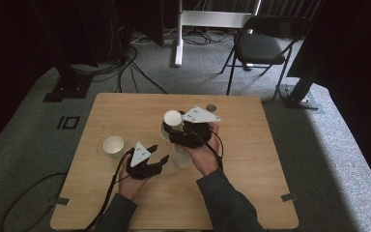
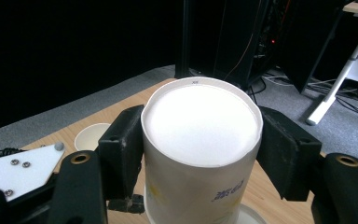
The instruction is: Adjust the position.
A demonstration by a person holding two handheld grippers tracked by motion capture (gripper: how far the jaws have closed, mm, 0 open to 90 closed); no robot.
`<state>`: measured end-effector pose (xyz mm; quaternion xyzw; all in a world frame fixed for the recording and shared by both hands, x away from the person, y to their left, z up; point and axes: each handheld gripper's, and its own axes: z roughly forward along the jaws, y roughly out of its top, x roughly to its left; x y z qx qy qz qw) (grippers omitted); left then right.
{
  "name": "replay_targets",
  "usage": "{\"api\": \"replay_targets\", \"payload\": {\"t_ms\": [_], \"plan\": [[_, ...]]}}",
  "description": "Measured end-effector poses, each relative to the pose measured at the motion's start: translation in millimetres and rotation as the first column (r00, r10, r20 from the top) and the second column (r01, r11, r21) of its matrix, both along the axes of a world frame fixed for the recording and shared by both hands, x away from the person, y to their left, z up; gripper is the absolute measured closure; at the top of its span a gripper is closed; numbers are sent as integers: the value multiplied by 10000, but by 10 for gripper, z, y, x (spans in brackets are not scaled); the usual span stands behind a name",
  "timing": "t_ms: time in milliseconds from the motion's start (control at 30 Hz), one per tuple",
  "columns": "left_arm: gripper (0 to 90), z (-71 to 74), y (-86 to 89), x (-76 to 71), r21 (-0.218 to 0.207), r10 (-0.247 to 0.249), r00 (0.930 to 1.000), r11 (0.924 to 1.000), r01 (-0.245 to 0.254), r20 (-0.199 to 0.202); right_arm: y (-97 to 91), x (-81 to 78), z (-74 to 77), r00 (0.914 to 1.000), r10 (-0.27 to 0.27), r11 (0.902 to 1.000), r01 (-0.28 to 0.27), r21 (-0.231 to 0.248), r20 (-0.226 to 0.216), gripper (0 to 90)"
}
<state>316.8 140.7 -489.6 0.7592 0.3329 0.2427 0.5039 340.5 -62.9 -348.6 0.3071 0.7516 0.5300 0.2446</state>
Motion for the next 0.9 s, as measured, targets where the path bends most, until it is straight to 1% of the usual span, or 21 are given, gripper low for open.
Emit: {"api": "replay_targets", "payload": {"t_ms": [33, 133, 167, 300, 400, 467, 500, 533, 900], "plan": [[394, 8, 22, -5, -52, 40, 10000, 10000, -40, 19, 11, 0, 0, 10000, 28, 10000, -28, 8, 4, 360], [397, 11, 36, -8, -53, 67, 10000, 10000, -67, 31, 30, 2, 2, 10000, 69, 10000, -69, 30, 25, 360], [406, 13, 77, -19, -70, 145, 9999, 9999, -144, 41, 50, 12, -1, 10000, 100, 9999, -100, 55, -2, 360], [410, 20, 109, -28, -75, 195, 9998, 9998, -194, 63, 82, 20, -14, 9998, 182, 9998, -182, 115, -29, 360], [415, 32, 135, -37, -102, 228, 9997, 9997, -227, 93, 123, 23, -19, 9994, 340, 9993, -339, 186, -64, 360], [420, 38, 147, -46, -116, 285, 9995, 9995, -283, 150, 143, 25, -20, 9993, 379, 9991, -378, 181, -71, 359], [423, 44, 163, -59, -98, 333, 9991, 9994, -330, 262, 154, 26, -21, 9992, 400, 9990, -399, 182, -76, 359], [424, 46, 170, -64, -96, 349, 9990, 9994, -347, 293, 164, 27, -23, 9991, 421, 9989, -420, 184, -88, 359], [437, 90, 237, -99, -208, 547, 9971, 9983, -537, 526, 273, 36, -47, 9984, 542, 9984, -539, 182, -153, 359]]}}
